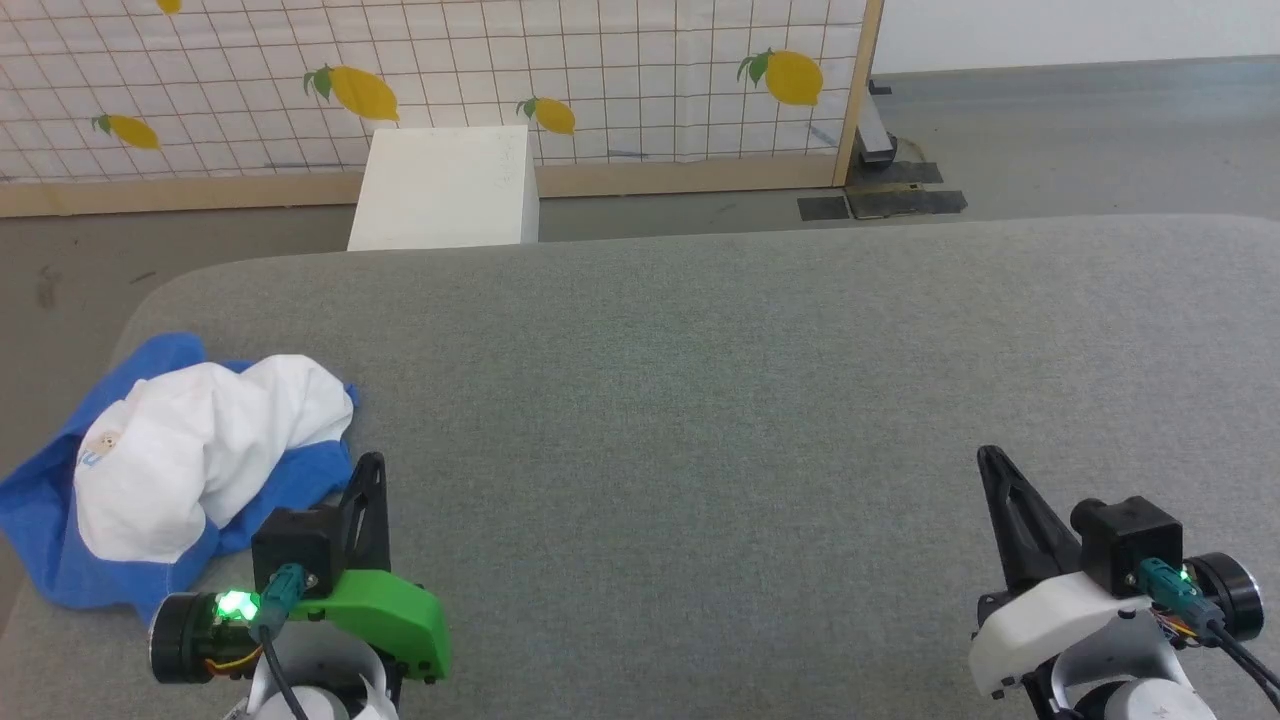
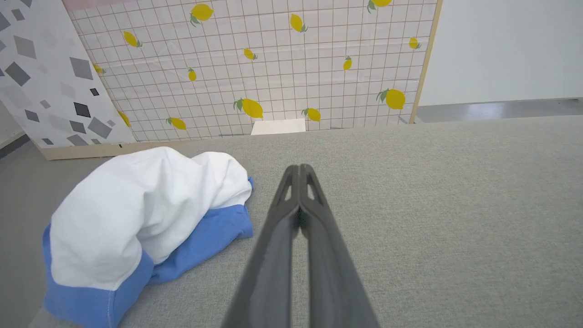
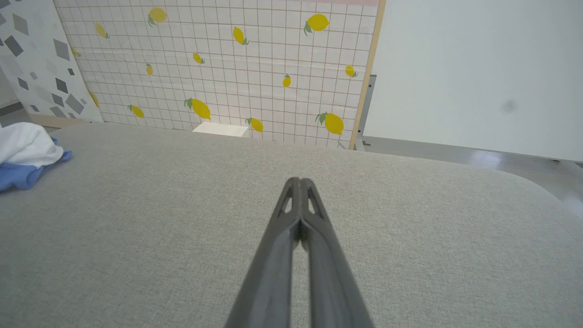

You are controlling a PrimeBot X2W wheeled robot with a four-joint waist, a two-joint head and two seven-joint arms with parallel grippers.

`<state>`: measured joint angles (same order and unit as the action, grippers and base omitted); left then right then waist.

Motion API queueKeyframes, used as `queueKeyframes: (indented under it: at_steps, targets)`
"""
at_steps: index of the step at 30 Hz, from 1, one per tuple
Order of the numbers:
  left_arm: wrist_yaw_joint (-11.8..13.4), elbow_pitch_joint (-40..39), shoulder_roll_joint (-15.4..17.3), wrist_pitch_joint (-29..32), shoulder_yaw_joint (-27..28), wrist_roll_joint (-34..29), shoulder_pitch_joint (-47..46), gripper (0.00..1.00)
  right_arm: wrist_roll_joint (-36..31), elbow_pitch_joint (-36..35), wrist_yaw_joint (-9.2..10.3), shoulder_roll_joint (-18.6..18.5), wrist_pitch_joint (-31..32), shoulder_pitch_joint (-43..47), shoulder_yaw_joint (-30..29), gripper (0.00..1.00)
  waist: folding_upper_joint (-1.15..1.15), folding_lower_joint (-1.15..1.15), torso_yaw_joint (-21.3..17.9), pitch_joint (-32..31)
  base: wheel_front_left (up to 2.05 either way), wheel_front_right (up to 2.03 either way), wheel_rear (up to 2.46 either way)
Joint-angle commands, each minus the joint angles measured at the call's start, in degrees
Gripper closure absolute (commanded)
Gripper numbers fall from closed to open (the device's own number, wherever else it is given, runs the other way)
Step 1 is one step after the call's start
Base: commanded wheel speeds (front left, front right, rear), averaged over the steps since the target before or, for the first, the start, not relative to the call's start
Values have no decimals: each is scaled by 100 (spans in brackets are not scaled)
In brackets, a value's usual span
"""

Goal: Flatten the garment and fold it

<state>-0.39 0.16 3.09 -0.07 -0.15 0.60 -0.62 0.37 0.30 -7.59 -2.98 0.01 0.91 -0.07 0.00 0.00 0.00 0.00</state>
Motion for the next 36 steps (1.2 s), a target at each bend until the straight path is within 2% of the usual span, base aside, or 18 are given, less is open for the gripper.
queueKeyframes:
  at_steps: [1,36]
  targets:
    - [39,-16,-22,7,15,-60,62,100,-37,-30,10,11,-1,-91,7,100,0,0,0,0,0,0,0]
    - [39,-16,-22,7,15,-60,62,100,-37,-30,10,11,-1,-91,7,100,0,0,0,0,0,0,0]
